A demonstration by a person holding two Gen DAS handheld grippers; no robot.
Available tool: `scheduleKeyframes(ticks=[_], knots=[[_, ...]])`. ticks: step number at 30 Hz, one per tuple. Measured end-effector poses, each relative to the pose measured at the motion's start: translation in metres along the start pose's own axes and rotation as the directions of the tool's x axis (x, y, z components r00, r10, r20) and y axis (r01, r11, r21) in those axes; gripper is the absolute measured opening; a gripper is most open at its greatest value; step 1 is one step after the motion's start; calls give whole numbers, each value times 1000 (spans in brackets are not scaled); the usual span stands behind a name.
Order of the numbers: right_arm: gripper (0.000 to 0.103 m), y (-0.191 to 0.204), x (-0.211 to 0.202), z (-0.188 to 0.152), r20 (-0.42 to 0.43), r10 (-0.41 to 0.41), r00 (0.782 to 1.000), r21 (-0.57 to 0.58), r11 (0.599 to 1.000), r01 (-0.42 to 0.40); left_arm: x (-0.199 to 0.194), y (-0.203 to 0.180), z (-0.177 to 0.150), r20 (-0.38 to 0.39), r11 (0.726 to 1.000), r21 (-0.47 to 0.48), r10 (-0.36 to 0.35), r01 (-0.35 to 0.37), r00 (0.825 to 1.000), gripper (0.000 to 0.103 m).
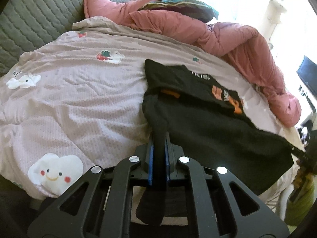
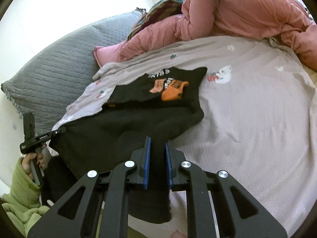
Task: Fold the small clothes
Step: 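Lift the hem with both tools and fold it over toward the collar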
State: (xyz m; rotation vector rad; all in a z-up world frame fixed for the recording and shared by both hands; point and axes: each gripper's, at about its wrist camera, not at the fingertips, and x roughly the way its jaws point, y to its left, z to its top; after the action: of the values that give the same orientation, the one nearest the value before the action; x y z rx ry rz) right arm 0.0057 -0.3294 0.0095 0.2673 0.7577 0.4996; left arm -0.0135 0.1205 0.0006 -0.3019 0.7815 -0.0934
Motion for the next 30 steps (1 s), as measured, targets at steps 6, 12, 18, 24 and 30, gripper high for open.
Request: scheduleKeyframes(ticks=[6, 12, 18, 24, 30], knots=[[1, -3, -10, 21, 79, -27, 996, -1, 1000, 27, 4, -1, 17, 10, 999, -23, -36, 36, 999, 3], [1, -14, -14, 39, 87, -66, 994, 24, 998, 64, 14, -5, 29, 3, 999, -25, -43, 43, 999, 3], [7, -14, -5, 16, -19, -79, 997, -4, 997, 79, 13, -1, 21, -11, 999, -22, -38, 38, 999, 3], [29, -11, 14, -23, -167, -79, 983, 7, 997, 81, 12, 9, 5, -35, 999, -28, -29, 28, 999, 3], [39, -13, 21, -54, -253, -97, 963, 54, 992, 114, 14, 17, -12, -64, 998, -52, -32, 29, 997, 3]])
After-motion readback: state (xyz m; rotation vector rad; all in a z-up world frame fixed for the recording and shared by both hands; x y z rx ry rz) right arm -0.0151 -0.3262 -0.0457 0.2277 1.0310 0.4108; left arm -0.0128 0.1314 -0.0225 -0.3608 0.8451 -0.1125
